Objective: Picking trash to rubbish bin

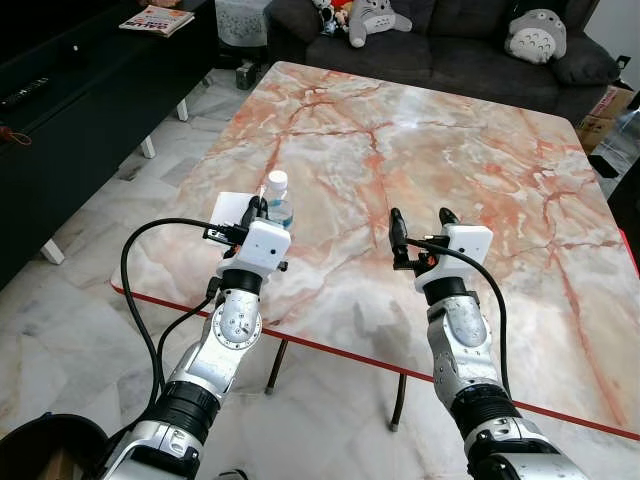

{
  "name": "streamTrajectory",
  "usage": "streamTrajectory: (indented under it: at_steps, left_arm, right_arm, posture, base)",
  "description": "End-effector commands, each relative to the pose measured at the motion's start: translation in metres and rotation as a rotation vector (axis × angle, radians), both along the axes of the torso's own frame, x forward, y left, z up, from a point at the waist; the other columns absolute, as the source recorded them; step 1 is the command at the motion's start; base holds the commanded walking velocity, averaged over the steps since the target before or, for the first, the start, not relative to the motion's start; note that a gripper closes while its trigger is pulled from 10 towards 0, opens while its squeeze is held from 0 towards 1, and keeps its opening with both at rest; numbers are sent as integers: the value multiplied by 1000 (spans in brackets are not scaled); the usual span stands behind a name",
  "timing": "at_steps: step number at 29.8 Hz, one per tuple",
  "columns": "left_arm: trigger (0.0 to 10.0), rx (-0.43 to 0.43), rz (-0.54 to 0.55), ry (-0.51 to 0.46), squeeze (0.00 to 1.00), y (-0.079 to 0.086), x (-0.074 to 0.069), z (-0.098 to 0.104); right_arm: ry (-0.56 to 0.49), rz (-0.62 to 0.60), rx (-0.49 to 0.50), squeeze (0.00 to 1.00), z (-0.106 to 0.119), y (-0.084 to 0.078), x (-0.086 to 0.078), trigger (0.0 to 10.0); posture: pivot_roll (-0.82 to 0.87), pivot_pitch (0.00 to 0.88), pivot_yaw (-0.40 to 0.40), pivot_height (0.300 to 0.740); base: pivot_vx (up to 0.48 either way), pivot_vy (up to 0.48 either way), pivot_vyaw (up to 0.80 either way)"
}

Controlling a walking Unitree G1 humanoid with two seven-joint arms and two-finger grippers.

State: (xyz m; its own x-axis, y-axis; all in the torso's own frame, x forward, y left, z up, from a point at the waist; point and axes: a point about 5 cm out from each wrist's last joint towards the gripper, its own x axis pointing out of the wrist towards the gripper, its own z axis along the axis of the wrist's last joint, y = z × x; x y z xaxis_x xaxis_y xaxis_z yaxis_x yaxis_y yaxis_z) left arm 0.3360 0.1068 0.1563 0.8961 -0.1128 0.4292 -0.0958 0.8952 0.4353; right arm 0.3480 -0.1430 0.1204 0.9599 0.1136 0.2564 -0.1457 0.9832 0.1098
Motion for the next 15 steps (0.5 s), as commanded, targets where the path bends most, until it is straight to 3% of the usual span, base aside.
streamTrajectory:
  at_steps: [1,15]
  left_arm:
    - [10000,12,-23,-10,0,-4,0,2]
    - [10000,13,-36,-5,0,-8,-2,0]
  right_arm:
    - [2,-12,-4,0,-1,-6,-2,10000]
    - [9,8,-3,0,-4,1,-3,10000]
  posture:
    - [99,106,-136,740]
    - [104,79,-133,740]
  base:
    - [-285,0,0]
    - [-305,0,0]
